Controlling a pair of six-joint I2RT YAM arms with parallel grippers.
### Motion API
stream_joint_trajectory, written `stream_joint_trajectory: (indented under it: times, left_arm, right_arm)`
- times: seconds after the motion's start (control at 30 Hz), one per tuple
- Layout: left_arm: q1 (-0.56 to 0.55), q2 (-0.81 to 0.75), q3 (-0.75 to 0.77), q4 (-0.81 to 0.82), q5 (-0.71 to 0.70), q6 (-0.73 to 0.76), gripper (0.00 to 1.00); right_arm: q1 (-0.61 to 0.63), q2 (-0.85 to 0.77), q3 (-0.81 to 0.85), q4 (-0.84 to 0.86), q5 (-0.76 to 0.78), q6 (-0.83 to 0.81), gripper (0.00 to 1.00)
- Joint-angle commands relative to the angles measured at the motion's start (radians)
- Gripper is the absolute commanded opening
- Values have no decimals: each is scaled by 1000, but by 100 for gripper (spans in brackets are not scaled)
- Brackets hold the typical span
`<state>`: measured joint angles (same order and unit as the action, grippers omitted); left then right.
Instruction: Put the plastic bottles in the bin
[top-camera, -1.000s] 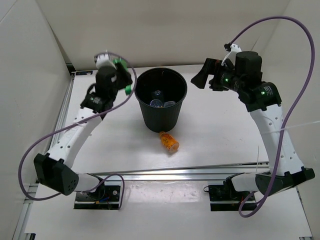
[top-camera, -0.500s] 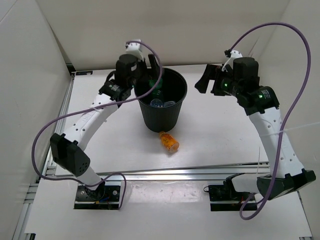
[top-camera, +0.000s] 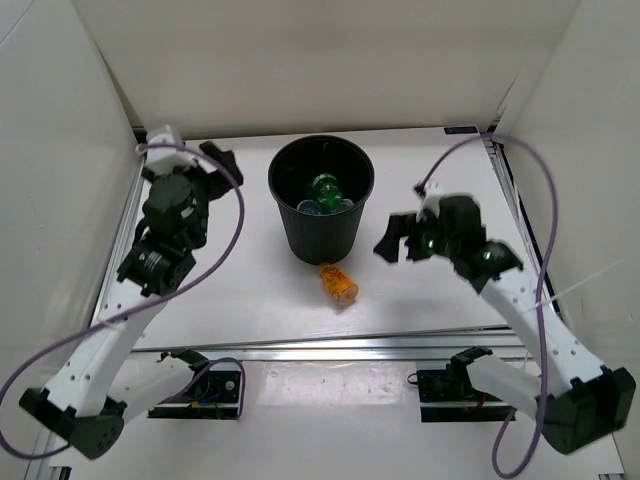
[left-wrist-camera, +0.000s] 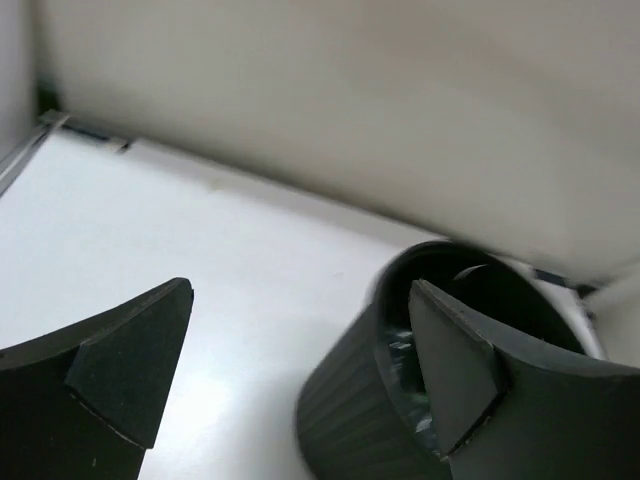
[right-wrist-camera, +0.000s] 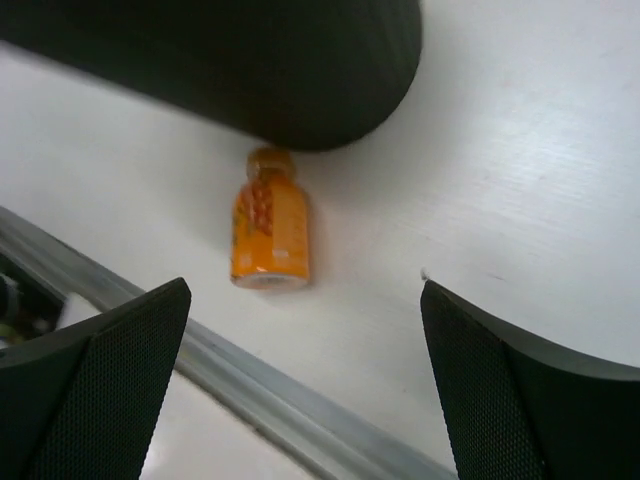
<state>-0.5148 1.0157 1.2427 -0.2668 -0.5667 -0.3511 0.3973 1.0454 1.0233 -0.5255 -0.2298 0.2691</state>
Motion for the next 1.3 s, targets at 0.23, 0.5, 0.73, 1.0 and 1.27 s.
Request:
stream_joint_trajectory:
  times: [0.23,0.5,0.73,1.0,1.27]
  left_arm:
    - [145,-180,-311,-360,-62,-298,100]
    - [177,-157,-289,-480,-44,-298,100]
    - [177,-135,-258,-522,-44,-279,100]
    - [177,-135,-249,-568,-64,-250,100]
    - [177,-167,-292,-577,-82,-250,100]
  right_arm:
    - [187,-176,-532,642,-40,-172,99]
    - [271,57,-476,785,-29,-194,99]
    - [272,224,-407,795,-95,-206,99]
    - [281,354,-342,774,-94,-163,96]
    - [290,412,-361,702,-117,-123,80]
